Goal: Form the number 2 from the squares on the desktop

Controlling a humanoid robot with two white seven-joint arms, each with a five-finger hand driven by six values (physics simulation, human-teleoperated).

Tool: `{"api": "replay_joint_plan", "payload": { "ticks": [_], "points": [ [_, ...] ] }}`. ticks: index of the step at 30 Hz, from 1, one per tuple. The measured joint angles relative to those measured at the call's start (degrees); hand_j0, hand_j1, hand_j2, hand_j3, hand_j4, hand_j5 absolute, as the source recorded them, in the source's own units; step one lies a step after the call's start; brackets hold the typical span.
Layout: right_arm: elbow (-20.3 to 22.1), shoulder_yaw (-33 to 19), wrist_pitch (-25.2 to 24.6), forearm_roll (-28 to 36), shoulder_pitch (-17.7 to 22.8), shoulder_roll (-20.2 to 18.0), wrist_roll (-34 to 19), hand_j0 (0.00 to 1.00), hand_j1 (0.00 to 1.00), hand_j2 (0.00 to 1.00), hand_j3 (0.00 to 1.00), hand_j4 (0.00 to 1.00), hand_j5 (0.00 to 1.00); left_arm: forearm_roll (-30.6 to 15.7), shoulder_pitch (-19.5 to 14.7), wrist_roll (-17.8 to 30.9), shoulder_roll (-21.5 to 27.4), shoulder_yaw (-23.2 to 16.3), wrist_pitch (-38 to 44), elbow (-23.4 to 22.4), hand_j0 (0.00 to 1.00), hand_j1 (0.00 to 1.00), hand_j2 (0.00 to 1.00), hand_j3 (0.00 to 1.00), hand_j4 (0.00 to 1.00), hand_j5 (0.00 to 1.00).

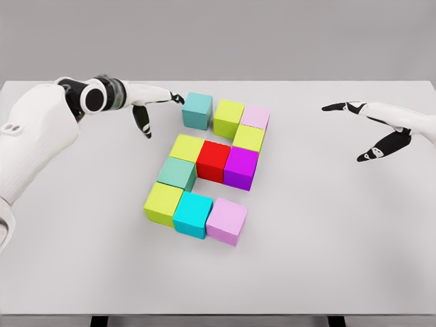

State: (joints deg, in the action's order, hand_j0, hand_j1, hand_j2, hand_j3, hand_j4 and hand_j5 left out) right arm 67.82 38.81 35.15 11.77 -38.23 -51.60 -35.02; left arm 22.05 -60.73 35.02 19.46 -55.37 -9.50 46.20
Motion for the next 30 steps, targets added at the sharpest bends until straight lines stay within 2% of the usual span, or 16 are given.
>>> {"api": "replay_joint_plan", "payload": {
  "ticks": [14,30],
  "points": [
    [0.2,0.0,0.0,-0.1,0.0,-0.1,0.0,1.0,1.0,1.0,1.0,1.0,1.0,0.0,0.0,0.0,-0.8,0.0,0.0,1.0,1.0,1.0,1.0,1.0,1.0,1.0],
    [0.2,0.0,0.0,-0.1,-0.1,-0.1,0.0,1.0,1.0,1.0,1.0,1.0,1.0,0.1,-0.1,0.0,-0.5,-0.2,0.1,0.2,1.0,1.0,1.0,1.0,1.0,1.0]
  ]
}}
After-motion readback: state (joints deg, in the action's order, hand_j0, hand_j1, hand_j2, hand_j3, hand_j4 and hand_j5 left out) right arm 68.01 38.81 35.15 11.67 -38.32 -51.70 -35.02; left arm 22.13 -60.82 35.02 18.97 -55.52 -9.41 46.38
